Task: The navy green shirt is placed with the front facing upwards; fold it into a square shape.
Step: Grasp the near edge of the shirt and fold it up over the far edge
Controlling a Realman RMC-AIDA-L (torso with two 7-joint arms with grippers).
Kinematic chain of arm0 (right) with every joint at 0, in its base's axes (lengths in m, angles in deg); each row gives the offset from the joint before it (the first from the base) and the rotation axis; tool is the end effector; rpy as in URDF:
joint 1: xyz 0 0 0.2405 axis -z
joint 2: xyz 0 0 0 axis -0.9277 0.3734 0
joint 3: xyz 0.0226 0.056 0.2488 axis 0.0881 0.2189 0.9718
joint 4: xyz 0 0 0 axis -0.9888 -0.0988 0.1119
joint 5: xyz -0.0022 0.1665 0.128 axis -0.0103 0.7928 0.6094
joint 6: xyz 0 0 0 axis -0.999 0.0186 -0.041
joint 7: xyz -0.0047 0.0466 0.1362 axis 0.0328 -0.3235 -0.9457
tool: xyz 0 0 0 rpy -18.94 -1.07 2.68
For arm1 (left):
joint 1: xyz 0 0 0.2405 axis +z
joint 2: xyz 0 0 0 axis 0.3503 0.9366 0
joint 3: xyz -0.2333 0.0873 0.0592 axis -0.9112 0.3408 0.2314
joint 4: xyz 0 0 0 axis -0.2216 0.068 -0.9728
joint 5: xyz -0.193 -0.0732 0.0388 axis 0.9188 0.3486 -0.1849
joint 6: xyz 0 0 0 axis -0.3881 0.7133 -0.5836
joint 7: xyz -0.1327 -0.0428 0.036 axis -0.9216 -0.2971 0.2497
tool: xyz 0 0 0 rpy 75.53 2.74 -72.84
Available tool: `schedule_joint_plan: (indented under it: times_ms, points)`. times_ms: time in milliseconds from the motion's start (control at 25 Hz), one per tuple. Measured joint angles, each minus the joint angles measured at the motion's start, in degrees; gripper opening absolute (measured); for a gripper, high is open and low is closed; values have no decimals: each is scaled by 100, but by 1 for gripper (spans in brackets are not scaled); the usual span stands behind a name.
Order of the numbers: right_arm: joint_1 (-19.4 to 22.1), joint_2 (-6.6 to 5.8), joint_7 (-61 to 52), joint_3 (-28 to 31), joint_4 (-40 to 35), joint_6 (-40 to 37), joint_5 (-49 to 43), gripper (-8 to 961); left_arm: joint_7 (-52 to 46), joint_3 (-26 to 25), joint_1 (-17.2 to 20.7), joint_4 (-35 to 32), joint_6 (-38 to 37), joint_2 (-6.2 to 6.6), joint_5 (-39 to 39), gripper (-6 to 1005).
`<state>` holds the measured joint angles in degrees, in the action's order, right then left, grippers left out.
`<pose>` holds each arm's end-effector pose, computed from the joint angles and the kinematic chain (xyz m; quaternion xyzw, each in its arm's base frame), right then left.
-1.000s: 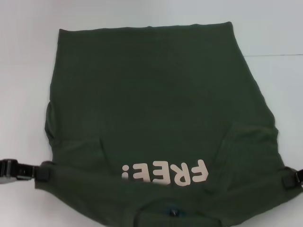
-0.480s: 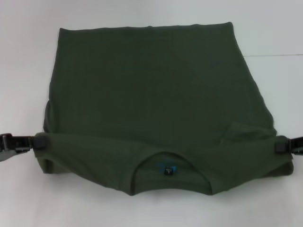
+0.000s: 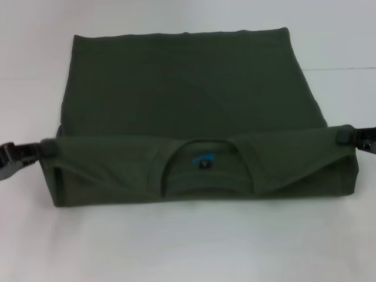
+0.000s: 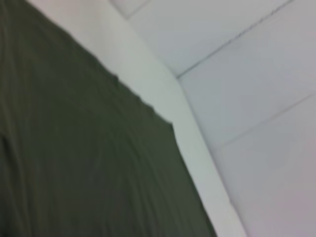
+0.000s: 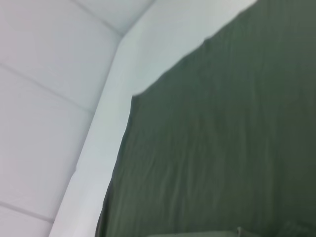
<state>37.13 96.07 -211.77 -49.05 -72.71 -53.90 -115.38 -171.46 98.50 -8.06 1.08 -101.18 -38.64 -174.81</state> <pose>0.3275 0.3409 0.0777 -0.7229 0.6175 0.2755 0.1422 -0.3248 0.3107 0.0735 -0.7203 -0.5946 -0.3324 0.1308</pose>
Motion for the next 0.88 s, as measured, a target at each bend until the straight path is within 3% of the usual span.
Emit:
schedule_joint_plan:
  times_ms: [320,600,880]
  points:
    - [-50,184,199,-10,16,741,421,64,320,22,-13,373,510,-100,711,36]
    - [-82,415,406,-39,35,1125,987,63,696,27,-135,385,1185,-463,1083,36]
    - [-172,580,610,-47,81,1552,1209,63,1019,96,-321,402,1788,-661,1271,36]
